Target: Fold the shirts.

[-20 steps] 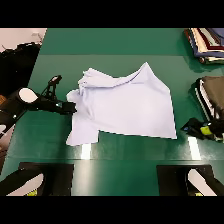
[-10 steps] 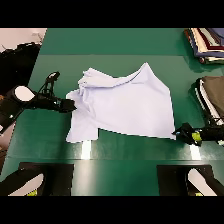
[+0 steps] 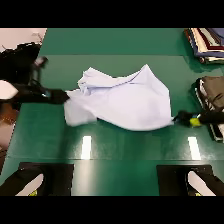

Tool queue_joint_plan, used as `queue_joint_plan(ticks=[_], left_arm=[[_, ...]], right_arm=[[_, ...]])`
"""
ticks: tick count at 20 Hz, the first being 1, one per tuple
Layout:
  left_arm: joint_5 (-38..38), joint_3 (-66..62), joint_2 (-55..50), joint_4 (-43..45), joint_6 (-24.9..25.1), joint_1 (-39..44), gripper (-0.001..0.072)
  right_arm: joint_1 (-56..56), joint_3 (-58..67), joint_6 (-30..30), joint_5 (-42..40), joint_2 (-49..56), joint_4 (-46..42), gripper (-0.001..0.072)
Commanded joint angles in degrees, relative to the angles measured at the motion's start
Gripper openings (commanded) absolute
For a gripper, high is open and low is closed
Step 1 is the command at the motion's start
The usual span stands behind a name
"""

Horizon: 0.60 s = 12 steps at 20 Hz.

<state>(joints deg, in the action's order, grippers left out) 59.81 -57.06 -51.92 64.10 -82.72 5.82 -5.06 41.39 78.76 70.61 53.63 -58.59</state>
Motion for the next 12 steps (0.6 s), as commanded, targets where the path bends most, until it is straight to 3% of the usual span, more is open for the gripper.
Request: queue_joint_plan(ticks=[1, 7, 12], left_arm=[[2.25, -13.77, 7.72, 2.95, -1.07, -0.04, 0.0026], [2.1, -47.12, 11.28, 2.99, -1.46, -0.02, 0.0025], [-1.33, -60.24, 11.26, 3.67, -2.82, -0.02, 0.0025]], right_arm=[[3.21, 17.31, 0.46, -1.27, -7.08, 0.09, 0.0019], [2.25, 48.17, 0.57, -5.95, -14.25, -4.76, 0.0019], [-5.2, 61.13, 0.87, -1.38, -13.88, -5.86, 0.0019]])
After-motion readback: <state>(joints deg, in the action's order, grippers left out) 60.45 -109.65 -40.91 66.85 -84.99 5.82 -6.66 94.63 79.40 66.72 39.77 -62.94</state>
